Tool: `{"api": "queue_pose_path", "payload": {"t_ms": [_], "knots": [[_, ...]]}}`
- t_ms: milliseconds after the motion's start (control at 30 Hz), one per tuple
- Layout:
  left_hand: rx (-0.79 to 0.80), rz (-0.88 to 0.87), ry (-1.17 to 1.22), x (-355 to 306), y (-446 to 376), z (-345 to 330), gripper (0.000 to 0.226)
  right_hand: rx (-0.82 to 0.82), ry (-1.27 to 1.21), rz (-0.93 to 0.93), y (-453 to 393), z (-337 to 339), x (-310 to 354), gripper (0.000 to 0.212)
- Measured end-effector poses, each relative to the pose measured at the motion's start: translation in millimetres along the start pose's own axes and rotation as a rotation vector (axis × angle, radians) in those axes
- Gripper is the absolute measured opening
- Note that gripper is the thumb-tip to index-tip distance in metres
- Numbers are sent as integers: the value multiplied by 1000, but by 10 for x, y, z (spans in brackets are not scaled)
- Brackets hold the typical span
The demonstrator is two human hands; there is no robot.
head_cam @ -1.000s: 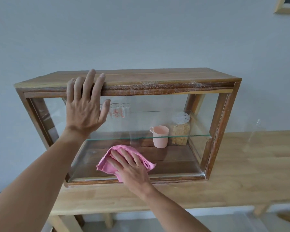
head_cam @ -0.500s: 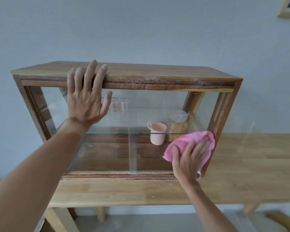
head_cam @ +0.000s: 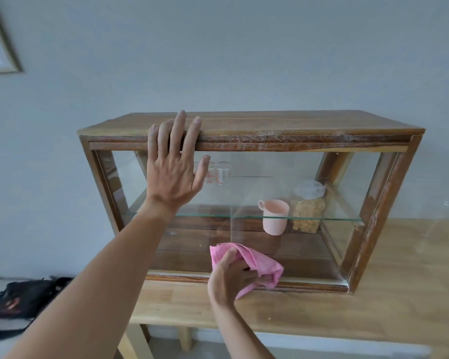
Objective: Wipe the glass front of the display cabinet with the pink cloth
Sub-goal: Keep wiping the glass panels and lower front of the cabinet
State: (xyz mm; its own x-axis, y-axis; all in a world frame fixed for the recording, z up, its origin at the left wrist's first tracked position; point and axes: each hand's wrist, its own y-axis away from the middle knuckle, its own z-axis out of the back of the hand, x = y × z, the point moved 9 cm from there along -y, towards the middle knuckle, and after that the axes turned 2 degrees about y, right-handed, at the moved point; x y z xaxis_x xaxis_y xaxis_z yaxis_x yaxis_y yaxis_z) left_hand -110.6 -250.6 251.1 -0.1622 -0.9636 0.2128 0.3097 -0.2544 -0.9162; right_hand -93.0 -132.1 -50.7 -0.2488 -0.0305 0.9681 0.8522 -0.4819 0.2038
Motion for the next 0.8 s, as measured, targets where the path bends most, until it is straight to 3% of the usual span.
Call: {"api": "queue_pose_path", "payload": {"t_ms": [100,300,433,600,700,800], "knots": [[-18,-21,4,33,4,-16,65,-34,-32,36,-117,166,2,105],[-39,3,13,19,-7,-35,64,-386,-105,22,-739,1446,-54,91],[-64,26,16,-15,-5,0,63,-522,-90,-42,-858,1793,-37,89],[-55,-27,95,-6,0,83,67,-543,-73,16,-683,1566,-38,92],[-43,-51,147,165,103,109,69,-433,-25,63,-477,1057,-22,97],[-22,48,112,596,298,113,69,-294,119,180,-120,332,-22,100]]}}
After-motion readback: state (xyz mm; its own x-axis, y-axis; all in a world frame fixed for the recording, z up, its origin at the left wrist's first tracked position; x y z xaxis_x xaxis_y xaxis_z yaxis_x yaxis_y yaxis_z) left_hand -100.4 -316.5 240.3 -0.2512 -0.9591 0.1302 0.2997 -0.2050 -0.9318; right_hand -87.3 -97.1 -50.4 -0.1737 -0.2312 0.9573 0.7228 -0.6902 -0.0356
